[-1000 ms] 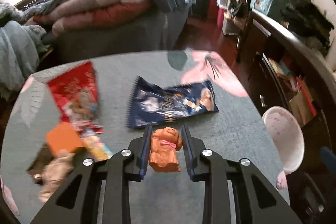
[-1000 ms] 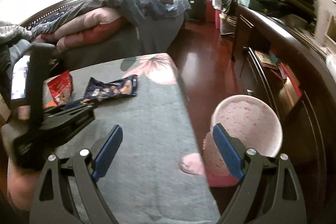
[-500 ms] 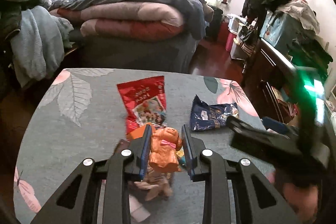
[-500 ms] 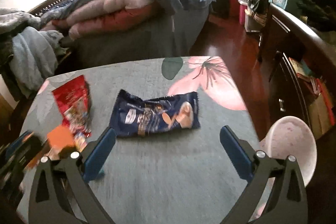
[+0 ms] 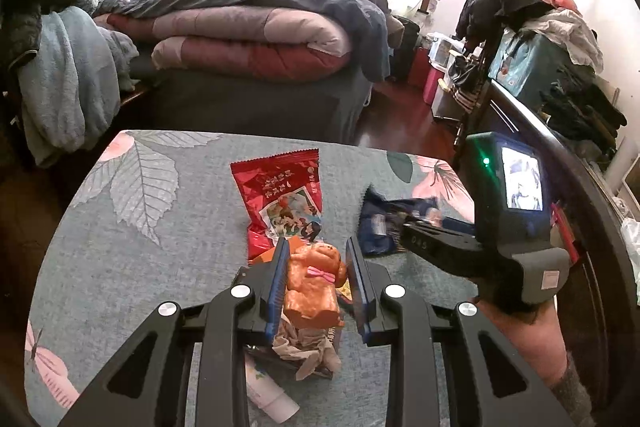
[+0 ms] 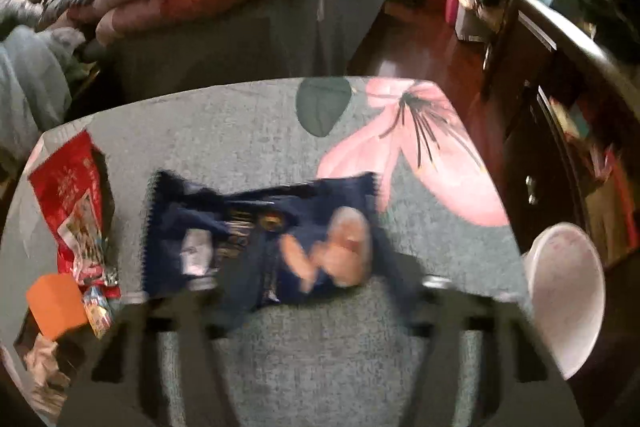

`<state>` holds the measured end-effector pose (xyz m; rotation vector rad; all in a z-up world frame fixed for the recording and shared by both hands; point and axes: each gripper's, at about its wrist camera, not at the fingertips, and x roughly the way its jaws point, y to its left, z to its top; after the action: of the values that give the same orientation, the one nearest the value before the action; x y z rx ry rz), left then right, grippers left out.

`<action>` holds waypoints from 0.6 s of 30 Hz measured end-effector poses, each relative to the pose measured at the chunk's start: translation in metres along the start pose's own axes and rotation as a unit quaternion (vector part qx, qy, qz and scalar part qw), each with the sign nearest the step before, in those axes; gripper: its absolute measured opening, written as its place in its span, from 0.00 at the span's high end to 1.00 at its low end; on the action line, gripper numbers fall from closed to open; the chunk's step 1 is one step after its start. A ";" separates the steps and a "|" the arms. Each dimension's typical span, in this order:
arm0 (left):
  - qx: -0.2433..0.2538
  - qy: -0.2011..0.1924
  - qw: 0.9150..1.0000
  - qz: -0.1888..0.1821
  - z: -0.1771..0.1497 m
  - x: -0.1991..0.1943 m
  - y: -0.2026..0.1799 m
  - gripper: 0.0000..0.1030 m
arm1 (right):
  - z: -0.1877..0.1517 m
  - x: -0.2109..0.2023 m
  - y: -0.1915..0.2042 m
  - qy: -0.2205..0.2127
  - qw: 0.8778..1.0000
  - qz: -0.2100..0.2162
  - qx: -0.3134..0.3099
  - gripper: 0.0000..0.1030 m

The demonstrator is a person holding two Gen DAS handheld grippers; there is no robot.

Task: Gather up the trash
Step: 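Grasp the blue snack wrapper with the right gripper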

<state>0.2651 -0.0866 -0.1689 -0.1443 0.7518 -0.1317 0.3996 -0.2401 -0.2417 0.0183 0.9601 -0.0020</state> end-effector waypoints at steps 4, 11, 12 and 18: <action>0.001 0.003 1.000 -0.001 -0.001 0.000 -0.003 0.72 | -0.003 -0.012 -0.004 -0.012 1.000 0.024 0.011 0.92; 0.000 0.005 1.000 0.001 -0.003 -0.004 -0.005 0.72 | -0.012 -0.042 -0.019 -0.038 0.998 0.050 0.032 0.92; 0.001 0.005 1.000 0.002 -0.003 -0.005 -0.005 0.72 | -0.013 -0.046 -0.021 -0.041 0.997 0.053 0.033 0.93; 0.007 -0.004 1.000 0.001 -0.002 -0.014 -0.014 0.72 | -0.025 -0.081 -0.034 -0.071 0.995 0.052 0.036 0.93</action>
<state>0.2522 -0.0984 -0.1586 -0.1307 0.7426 -0.1333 0.3321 -0.2743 -0.1904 0.1343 0.8149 0.0579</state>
